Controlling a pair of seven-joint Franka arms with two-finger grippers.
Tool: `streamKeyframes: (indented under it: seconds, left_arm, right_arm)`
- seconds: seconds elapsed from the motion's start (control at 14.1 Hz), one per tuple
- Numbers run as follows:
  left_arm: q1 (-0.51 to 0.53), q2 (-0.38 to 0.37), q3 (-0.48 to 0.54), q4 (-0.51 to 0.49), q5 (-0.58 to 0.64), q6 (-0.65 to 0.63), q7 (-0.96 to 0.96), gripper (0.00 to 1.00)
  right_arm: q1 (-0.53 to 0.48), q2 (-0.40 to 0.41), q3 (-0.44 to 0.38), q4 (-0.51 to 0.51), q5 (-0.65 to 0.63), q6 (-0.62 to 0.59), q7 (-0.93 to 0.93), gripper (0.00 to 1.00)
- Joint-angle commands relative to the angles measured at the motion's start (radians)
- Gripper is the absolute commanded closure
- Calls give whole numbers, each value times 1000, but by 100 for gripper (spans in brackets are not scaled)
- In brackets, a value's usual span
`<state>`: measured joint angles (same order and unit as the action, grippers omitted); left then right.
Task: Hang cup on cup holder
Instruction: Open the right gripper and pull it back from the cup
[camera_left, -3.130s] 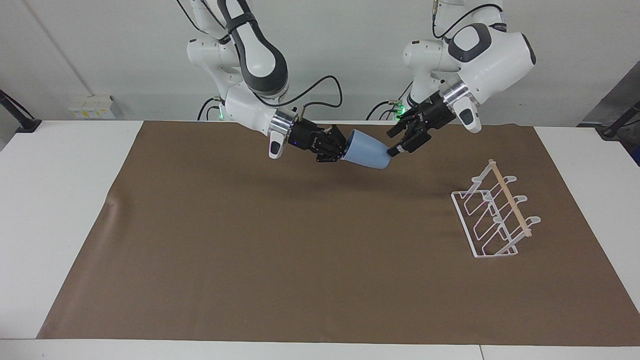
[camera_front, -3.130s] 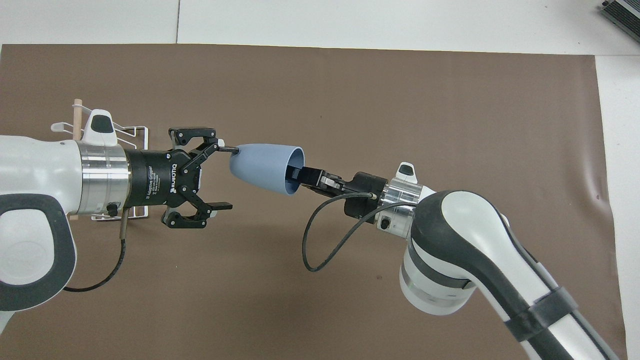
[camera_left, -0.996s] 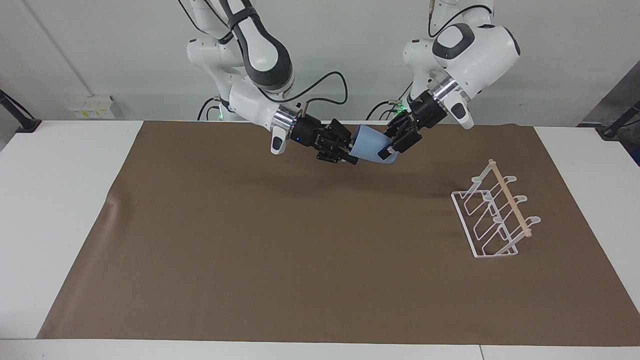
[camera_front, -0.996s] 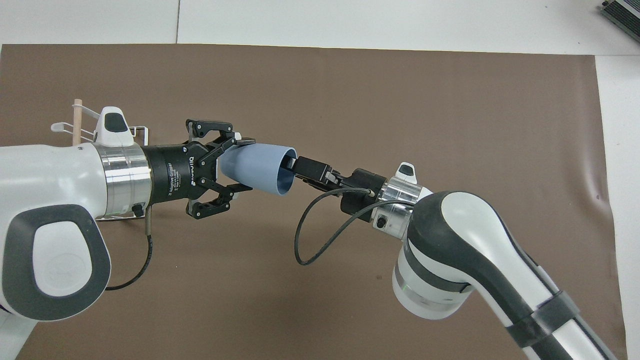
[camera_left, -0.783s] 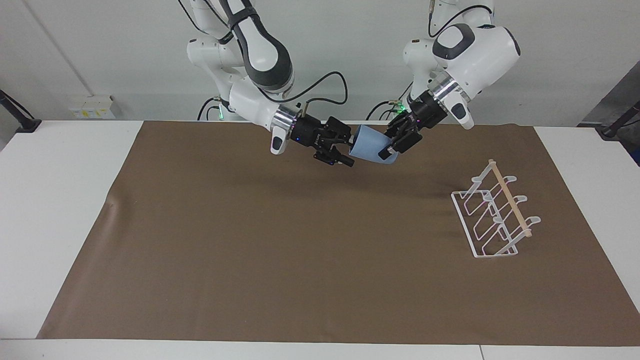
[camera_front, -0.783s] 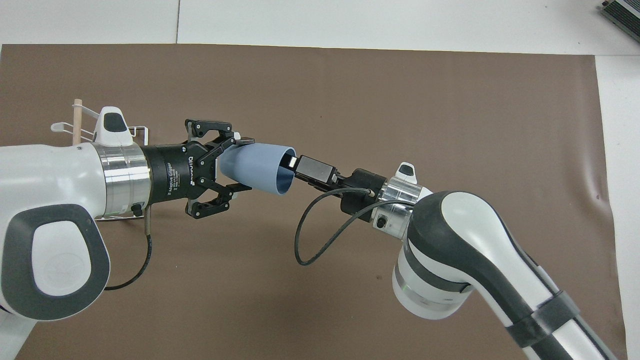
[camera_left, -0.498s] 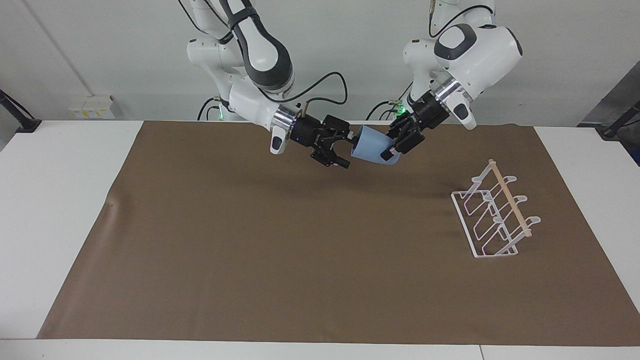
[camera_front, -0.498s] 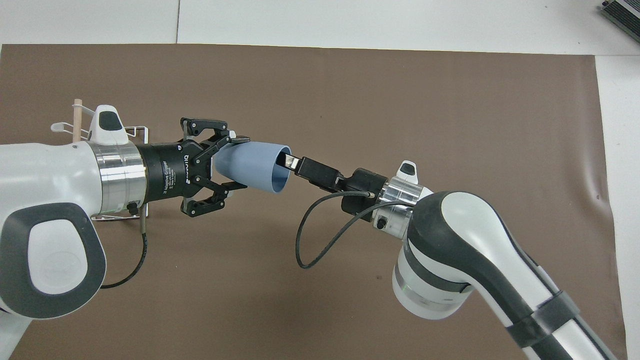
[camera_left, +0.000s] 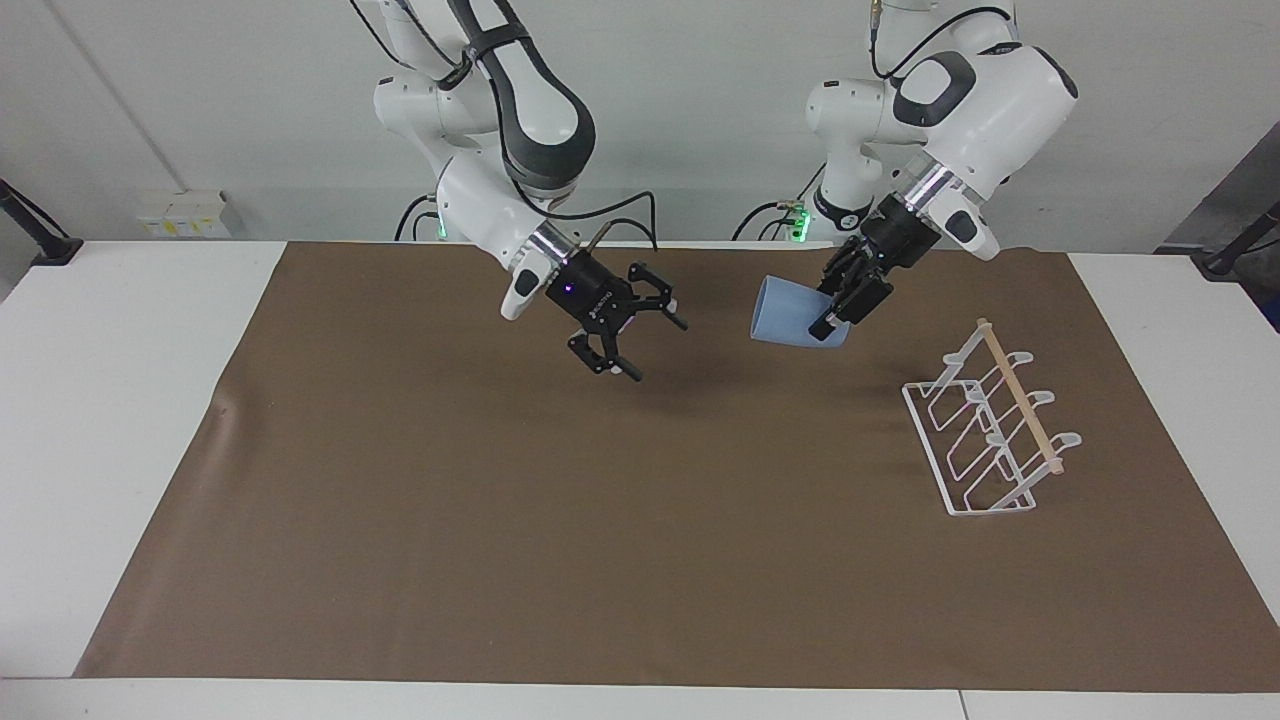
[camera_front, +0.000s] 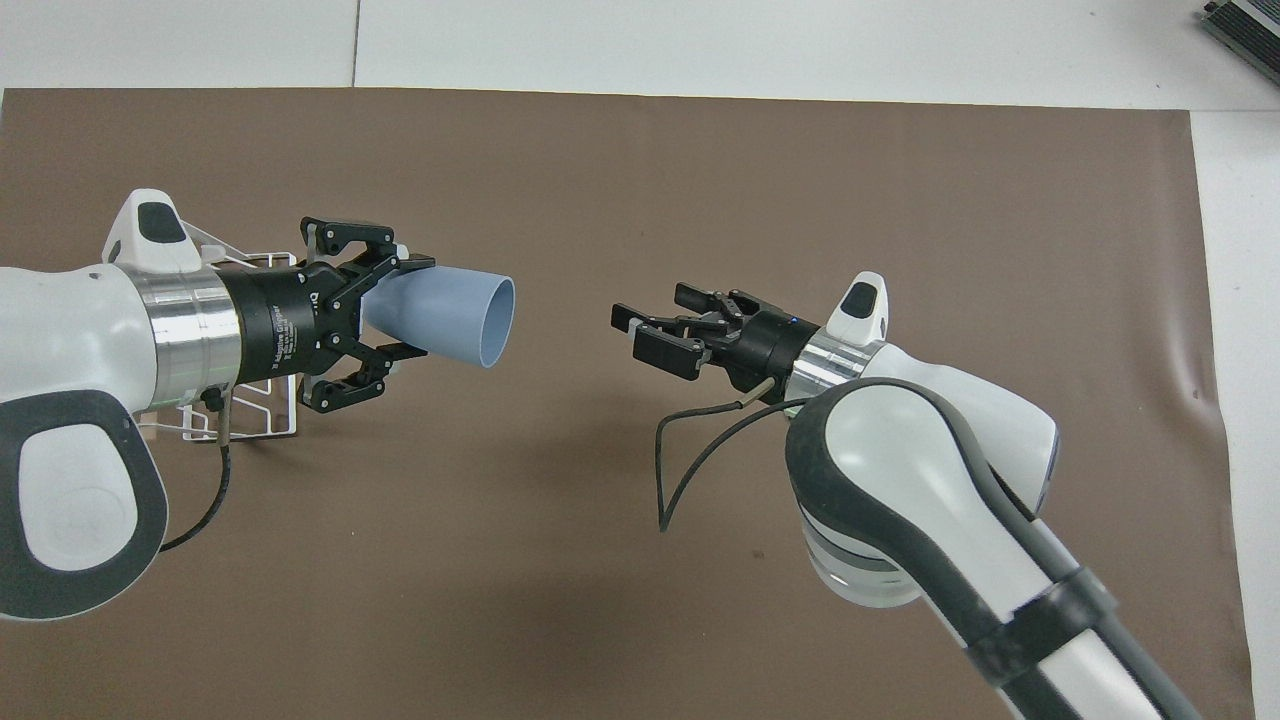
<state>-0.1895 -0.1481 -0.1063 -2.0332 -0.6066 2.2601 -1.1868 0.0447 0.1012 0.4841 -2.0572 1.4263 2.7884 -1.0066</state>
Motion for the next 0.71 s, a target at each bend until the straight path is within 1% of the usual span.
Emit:
streamKeyframes:
  seconds: [0.0,0.07,0.14,0.21,0.36,0.43,0.57,0.64]
  left_arm:
    - [13,24,-4,28,162,25,1,100]
    - [13,25,-4,28,248,41,3,100]
    - [22,27,-6,28,348,54,16,100]
    - [25,34,-6,28,437,74,39,100]
    - [30,39,-4,28,572,98,90,100]
    - [42,42,-4,28,644,108,131,100]
    - [77,64,-3,33,781,145,197,100]
    - [96,80,-3,47,860,180,222,100]
  right_arm:
    - [-12,32,-17,6,-249,40,-43,0]
    - [-12,32,-44,3,-335,28,-43,0]
    - [-14,32,-64,3,-412,-12,-43,0]
    - [-12,31,-103,5,-493,-68,-43,0]
    - [-14,32,-195,52,-733,-237,-32,0]
    - [-16,38,-229,95,-826,-327,-17,0]
    - [-16,57,-269,178,-991,-500,78,0]
    - [-16,61,-272,207,-1076,-574,154,0]
